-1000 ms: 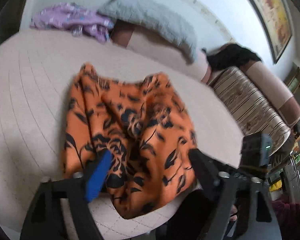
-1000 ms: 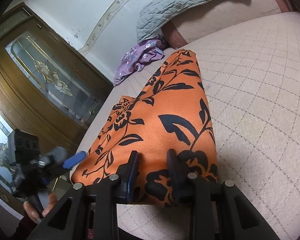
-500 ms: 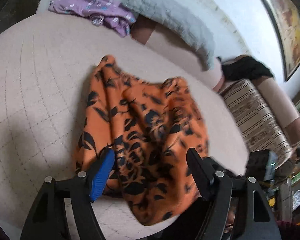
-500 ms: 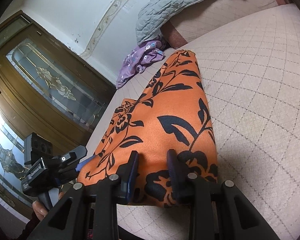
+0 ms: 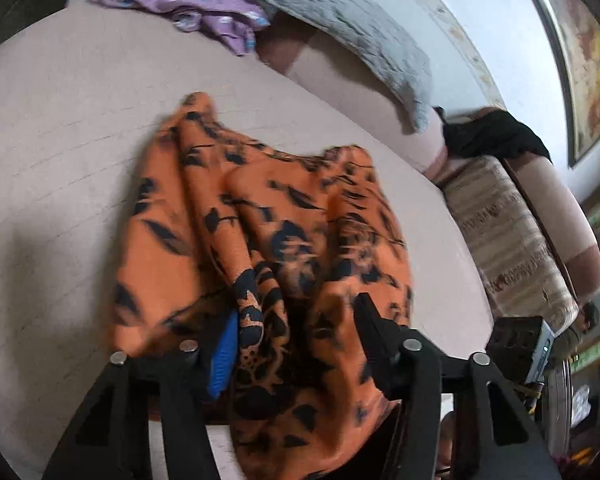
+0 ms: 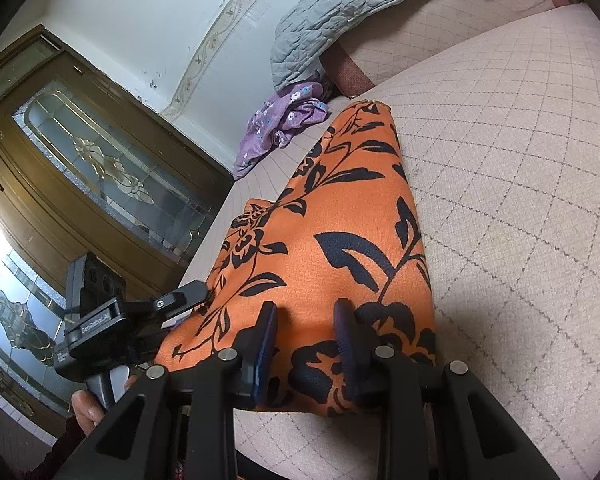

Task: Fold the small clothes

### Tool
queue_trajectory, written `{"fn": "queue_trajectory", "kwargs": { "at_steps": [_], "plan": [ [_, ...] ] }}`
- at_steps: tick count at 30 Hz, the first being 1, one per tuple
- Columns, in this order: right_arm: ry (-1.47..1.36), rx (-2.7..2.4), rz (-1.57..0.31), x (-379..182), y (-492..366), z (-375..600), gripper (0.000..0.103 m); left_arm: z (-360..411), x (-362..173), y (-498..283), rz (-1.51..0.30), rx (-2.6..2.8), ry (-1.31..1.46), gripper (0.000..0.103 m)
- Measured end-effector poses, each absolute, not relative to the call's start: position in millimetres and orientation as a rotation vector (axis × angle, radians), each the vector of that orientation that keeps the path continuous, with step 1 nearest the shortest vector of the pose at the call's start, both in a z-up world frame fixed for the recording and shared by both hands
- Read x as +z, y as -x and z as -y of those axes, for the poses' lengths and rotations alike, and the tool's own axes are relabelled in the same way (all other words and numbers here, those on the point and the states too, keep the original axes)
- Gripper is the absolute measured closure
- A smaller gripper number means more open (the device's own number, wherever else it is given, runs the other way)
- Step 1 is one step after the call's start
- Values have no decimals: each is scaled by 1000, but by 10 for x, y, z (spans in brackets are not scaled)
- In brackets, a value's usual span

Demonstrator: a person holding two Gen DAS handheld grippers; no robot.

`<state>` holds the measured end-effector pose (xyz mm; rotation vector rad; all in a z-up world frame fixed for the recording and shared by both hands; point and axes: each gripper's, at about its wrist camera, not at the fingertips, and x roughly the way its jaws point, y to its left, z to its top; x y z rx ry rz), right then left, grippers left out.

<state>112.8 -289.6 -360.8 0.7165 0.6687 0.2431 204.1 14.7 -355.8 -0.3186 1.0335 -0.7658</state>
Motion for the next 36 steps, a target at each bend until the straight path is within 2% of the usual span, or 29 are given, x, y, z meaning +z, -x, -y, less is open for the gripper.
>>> {"fn": "queue_trajectory", "kwargs": {
  "at_steps": [4,7,8,9,10,11,12,14,16,21,23,25,28,33,36],
  "plan": [
    [-706,242,-671,-3601,-1130,2884,70,181,-3529,-2042,-1045,-740,161,42],
    [-705,242,-671,-3600,-1129,2878,70,242,-3652,-2153,-1119,-725,184,42],
    [-704,244,-672,-3600,-1131,2876,70,217,-3659,-2186,-1127,-727,228,49],
    [-704,244,-672,-3600,-1132,2875,70,204,-3651,-2199,-1126,-728,246,60],
    [-705,244,-672,-3604,-1133,2874,70,193,-3625,-2212,-1121,-724,258,65],
    [-705,243,-672,-3604,-1133,2874,70,189,-3595,-2215,-1113,-719,255,77],
    [-704,241,-674,-3602,-1136,2869,70,191,-3546,-2207,-1097,-717,243,83],
    [-692,232,-687,-3567,-1150,2840,70,243,-3431,-2160,-1057,-717,192,85],
    [-666,230,-695,-3493,-1176,2756,66,293,-3297,-2141,-1020,-719,129,86],
    [-685,314,-760,-3381,-1434,2456,66,312,-2971,-2236,-940,-713,-10,87],
    [-699,301,-801,-3421,-1573,2356,66,241,-3040,-2348,-972,-670,-51,88],
    [-705,288,-831,-3492,-1648,2314,71,70,-3285,-2487,-1046,-597,-53,88],
    [-623,317,-842,-3489,-1636,2218,71,-212,-3565,-2518,-1122,-575,84,87],
    [-630,358,-855,-3315,-1629,2307,72,-274,-3302,-2280,-1013,-499,-2,84],
    [-652,295,-775,-3152,-1645,2509,68,-316,-3055,-2111,-912,-476,-39,84]
  ]
}}
